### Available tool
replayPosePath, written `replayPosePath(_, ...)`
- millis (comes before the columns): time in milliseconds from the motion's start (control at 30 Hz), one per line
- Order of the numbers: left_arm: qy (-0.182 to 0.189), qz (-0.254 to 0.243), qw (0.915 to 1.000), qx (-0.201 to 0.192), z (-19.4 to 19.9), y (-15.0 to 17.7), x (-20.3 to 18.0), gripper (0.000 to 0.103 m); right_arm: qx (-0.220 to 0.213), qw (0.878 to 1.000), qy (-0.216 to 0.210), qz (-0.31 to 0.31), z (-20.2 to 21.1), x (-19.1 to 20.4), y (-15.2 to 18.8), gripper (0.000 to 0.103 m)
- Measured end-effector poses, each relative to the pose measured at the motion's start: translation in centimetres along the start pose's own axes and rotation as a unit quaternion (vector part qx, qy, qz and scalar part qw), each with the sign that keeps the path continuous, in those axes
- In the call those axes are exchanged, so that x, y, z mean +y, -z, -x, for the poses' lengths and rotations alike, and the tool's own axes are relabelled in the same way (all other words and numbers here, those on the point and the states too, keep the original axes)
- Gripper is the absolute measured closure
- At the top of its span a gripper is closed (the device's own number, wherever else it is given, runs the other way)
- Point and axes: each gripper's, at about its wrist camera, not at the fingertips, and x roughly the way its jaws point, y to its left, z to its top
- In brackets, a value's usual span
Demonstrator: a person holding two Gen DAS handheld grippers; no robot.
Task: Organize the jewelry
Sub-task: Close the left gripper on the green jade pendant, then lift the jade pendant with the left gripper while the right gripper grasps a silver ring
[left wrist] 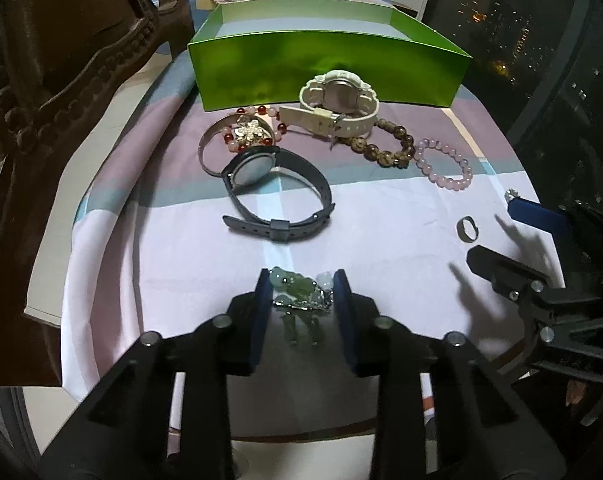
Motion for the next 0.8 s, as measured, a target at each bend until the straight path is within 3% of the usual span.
replayPosePath(33,-0.002,0.002,1.0,-0.004,0.3,0.0,0.1,0.088,0.0,1.0,0.0,0.0,-0.1,0.0,0.0,0.032)
replayPosePath(100,-0.003,0.0,1.0,-0.006,0.6,-0.1,0.0,0.098,0.002,1.0,0.0,-0.001,-0.2,-0.1,0.0,0.032)
replayPosePath(400,0.004,-0.011,0.9995,-0.029,2.6,-0.7,-0.7,0.097,0.001,1.0,0.0,-0.005,-0.5,-0.4,0.1,0.032)
replayPosePath(700,-0.002,-0.014,0.9923,-0.123,8.9,-2.9,-0.5,0.097,-0.001,1.0,0.016,-0.004,-2.0,-0.1,0.0,0.034)
replayPosePath(800,0.003,-0.009,0.9912,-0.132,9.8,-3.2,-0.2,0.097,-0.015,0.999,0.029,-0.003,-2.2,0.2,-0.2,0.049)
